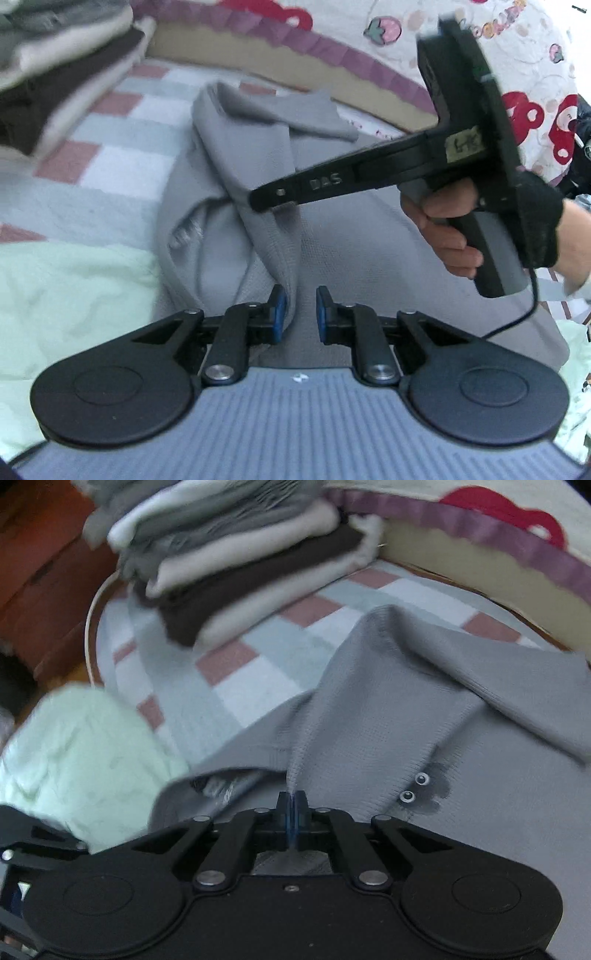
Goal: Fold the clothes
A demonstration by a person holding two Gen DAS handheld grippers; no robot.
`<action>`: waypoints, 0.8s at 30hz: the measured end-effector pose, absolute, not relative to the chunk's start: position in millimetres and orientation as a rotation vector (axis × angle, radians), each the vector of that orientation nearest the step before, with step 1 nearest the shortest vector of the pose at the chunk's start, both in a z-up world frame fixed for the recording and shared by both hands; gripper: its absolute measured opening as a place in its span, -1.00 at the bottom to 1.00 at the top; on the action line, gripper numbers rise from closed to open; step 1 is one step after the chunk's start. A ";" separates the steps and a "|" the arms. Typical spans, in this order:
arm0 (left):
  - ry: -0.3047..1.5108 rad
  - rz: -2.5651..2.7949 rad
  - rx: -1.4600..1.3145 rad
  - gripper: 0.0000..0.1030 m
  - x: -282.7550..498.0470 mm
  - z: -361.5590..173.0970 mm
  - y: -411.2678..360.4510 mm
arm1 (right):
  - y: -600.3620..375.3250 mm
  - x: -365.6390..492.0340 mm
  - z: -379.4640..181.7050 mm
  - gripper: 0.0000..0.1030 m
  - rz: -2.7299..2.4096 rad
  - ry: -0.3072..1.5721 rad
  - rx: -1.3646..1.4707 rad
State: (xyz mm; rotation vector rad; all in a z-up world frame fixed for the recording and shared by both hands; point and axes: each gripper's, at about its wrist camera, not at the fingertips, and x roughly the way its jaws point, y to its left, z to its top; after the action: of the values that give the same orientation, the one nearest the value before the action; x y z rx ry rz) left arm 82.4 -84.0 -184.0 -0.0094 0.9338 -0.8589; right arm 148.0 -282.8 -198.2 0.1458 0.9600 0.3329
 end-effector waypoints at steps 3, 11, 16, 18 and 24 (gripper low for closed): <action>0.919 -0.817 -0.054 -0.63 83.0 -171.2 -56.6 | -294.2 142.8 -193.7 -0.98 0.237 0.919 0.078; 0.956 -0.700 -0.077 -0.57 97.8 -179.9 -27.5 | -312.8 132.7 -214.9 -0.98 0.125 1.020 0.079; 0.998 -0.703 -0.014 -0.53 90.0 -201.3 -42.5 | -308.4 127.4 -217.0 -0.98 0.076 1.042 0.051; 1.026 -0.689 0.004 -0.54 82.5 -209.1 -43.1 | -308.3 126.3 -215.3 -0.97 0.039 1.046 0.022; 1.099 -0.706 -0.146 -0.59 72.0 -222.2 -29.2 | -306.2 106.9 -180.6 -0.79 0.077 0.836 0.017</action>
State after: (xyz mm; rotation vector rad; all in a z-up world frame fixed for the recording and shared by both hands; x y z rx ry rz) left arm 72.0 -29.2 -222.2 -0.1465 1.0986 -0.7065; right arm 106.9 -306.2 -180.6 0.0167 0.8357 0.0772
